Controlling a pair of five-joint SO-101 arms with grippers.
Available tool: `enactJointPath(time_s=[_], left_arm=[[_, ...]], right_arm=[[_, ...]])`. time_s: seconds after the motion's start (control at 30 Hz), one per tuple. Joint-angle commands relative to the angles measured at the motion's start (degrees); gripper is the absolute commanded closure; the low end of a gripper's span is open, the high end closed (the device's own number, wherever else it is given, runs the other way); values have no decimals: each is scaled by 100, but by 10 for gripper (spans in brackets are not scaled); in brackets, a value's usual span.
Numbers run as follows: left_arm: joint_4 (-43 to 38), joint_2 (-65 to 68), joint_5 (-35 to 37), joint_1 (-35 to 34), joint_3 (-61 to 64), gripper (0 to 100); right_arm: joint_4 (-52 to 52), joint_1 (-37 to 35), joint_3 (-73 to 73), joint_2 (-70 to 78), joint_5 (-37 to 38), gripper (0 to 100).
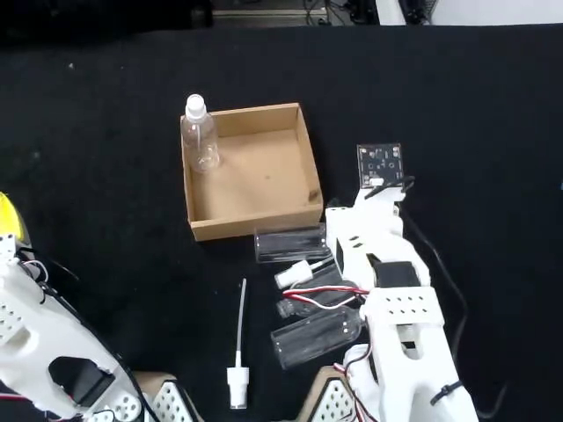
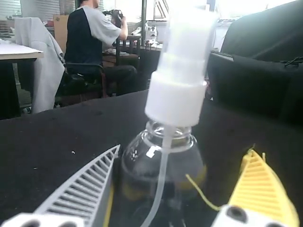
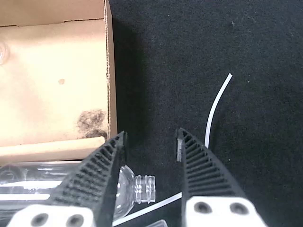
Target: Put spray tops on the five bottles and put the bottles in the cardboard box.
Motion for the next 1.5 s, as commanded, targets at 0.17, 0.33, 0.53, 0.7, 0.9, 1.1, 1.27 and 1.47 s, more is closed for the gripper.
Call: enactJointPath(time_s=[0.17,0.33,0.53,0.7,0.9,1.1,1.27,1.47], left_arm=[[-176,-316,9,57,22,819],[-176,-316,44,57,57,921],[-220,-527,53,303,426,971],[-211,-1749,53,734,1218,971],[-176,-3859,44,1807,2721,971],[1574,-5134,9,2800,2536,971],[2418,-6031,9,3829,2475,970],[3648,-6822,44,4734,2176,970]], right_arm=[[-132,-26,-22,13,35,860],[-123,-26,-22,13,35,860],[-123,-18,-22,13,35,860],[-123,-18,-22,13,35,860],[-123,-18,-22,13,35,860],[-123,-18,-22,22,35,860],[-132,-18,-22,22,35,860],[-132,-18,-22,22,35,860]])
